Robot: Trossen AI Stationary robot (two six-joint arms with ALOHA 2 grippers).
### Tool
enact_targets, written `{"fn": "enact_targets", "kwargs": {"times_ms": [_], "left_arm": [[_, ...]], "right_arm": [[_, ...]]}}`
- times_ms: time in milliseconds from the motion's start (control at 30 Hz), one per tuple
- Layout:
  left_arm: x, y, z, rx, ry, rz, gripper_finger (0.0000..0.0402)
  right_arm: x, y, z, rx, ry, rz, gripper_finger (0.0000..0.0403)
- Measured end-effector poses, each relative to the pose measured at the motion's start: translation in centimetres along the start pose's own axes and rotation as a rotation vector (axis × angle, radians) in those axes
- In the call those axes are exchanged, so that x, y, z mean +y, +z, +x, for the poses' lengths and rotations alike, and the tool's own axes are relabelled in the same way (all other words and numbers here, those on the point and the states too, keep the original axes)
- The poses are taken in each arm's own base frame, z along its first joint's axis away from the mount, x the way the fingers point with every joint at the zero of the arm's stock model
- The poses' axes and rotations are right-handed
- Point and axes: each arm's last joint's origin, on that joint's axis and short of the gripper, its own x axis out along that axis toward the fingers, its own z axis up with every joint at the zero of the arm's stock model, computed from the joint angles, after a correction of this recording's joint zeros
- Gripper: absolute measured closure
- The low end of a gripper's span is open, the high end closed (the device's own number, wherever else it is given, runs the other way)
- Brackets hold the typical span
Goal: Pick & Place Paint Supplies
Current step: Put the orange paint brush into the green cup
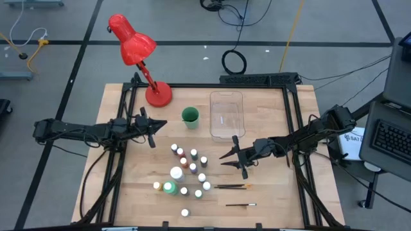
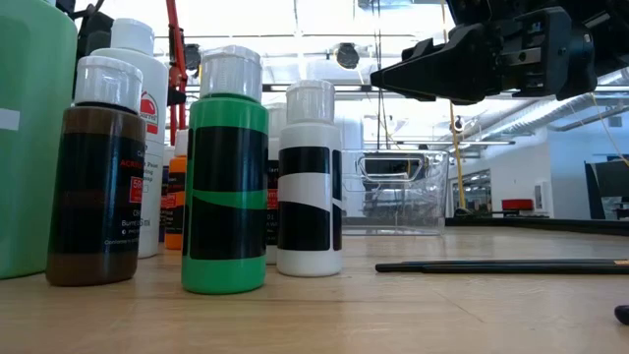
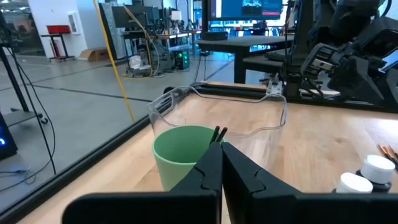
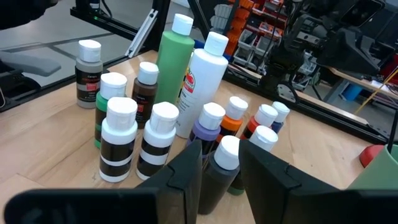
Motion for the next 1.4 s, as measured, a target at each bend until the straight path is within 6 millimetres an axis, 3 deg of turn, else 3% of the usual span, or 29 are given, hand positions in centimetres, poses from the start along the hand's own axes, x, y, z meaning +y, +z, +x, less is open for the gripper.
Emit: {"fn": "enact_targets", "kwargs": {"times_ms": [400,833,1000,1200,1400], "left_arm": [[-0.4,-0.1,0.0,0.003,-0.133,0.030,0.0401],[-0.4,-0.2,0.0,0.026,-0.138,-0.028,0.0393],[-0.4,-0.3,0.0,0.029,-0.137,-0.029,0.0386],[-0.4,-0.2,0.0,0.020,-0.138,-0.053,0.0399],[-0.5,-0.3,0.0,0.032,-0.146,-0.085,0.0388]], "right_arm": [[0.0,0.1,0.0,-0.011,0.000,0.039,0.0303],[0.2,0.6,0.2,-0.026,0.008,0.043,0.0303],[1.8,3.2,0.6,0.003,0.016,-0.046,0.0303],[4.4,7.7,1.2,0.312,-0.052,-0.070,0.0303],[6.9,10.1,-0.3,0.523,0.012,0.046,0.0303]]}}
